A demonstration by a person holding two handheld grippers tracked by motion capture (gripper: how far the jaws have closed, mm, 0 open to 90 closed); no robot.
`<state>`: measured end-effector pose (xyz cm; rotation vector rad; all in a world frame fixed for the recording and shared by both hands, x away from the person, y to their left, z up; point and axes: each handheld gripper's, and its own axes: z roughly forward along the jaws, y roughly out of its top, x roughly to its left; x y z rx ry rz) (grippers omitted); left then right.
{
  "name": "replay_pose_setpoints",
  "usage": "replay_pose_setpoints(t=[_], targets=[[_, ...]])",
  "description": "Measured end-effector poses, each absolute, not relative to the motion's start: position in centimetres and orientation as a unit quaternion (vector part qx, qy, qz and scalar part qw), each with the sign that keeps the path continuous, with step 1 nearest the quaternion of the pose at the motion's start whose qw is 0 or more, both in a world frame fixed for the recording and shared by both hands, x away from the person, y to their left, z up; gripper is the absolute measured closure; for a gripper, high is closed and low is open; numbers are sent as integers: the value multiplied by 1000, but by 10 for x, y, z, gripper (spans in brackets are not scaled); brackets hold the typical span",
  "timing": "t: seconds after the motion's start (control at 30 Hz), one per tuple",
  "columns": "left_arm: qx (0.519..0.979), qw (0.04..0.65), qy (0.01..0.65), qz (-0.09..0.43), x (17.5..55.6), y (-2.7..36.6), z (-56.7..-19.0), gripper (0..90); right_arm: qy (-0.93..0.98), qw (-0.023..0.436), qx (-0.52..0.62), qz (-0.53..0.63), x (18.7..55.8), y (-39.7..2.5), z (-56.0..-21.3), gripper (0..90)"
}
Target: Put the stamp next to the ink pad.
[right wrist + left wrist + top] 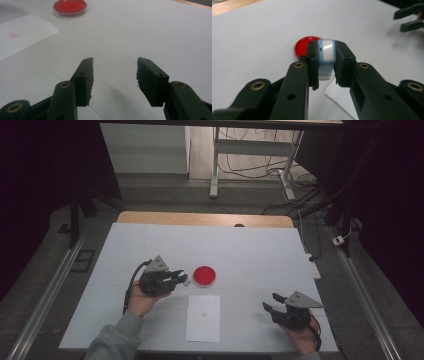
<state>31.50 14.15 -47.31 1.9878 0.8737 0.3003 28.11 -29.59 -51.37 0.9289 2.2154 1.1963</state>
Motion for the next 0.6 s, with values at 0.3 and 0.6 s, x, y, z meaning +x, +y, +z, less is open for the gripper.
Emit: replay_pose_setpoints(t=[0.3,0.6], targets=[[822,415,366,133,329,135,-490,743,805,225,338,432,282,-296,-515,470],[819,413,379,122,338,135,-508,755,805,227,337,432,281,-296,-515,470]])
